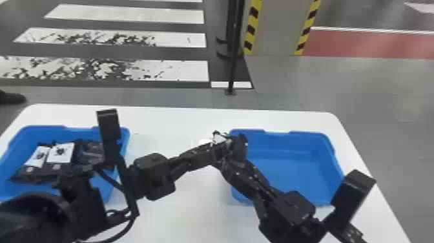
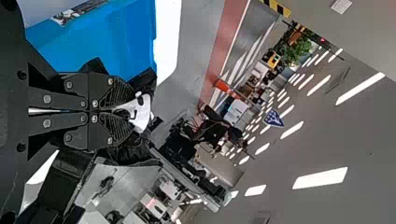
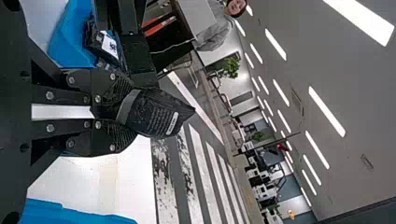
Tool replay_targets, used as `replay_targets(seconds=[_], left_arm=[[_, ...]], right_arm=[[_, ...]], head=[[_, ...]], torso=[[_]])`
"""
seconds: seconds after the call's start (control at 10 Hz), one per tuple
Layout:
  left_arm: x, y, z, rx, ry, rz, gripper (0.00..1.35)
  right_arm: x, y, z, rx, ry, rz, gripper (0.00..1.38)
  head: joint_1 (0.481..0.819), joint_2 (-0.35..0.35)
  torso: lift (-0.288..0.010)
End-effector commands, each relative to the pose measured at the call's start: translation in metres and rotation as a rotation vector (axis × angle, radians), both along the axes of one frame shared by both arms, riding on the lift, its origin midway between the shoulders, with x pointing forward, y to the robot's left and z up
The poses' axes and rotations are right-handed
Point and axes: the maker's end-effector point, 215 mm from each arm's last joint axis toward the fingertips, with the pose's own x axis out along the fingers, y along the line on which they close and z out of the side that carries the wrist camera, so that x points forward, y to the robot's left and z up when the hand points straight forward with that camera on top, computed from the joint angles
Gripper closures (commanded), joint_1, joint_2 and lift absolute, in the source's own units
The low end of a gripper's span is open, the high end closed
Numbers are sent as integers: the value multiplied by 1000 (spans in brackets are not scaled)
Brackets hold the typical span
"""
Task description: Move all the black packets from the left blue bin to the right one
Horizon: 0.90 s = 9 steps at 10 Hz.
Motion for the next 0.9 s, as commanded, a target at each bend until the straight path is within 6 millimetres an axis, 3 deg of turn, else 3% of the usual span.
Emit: replay_targets(seconds=[0.0,0.1,0.2,0.3,0.4,0.8], left_arm=[[-1,-1,2,-12,2,-3,1173],[-2,-1,5,-35,4,7,857],[1,5,5,-44,0,27,371],[1,11,4,-50,1,44,98],[2,20,7,-64,-7,65,104],[-4,62,-1,-49,-4,160,150]], right_arm=[[0,-4,-1,-10,0,-7,1279],[1,-5,-1,-15,-3,-11,1279],[1,-10,-3,-19,0,-20,1279],[4,-23,-10,-42,12,-45,1279],[11,-43,-13,-83,7,-84,1279],[46,-169,-52,-331,35,-297,1279]], head=[[695,-82],[695,-86],[695,-91],[695,-91],[695,-92],[695,-168]], torso=[[-144],[-144],[-144],[-144],[-144],[-144]])
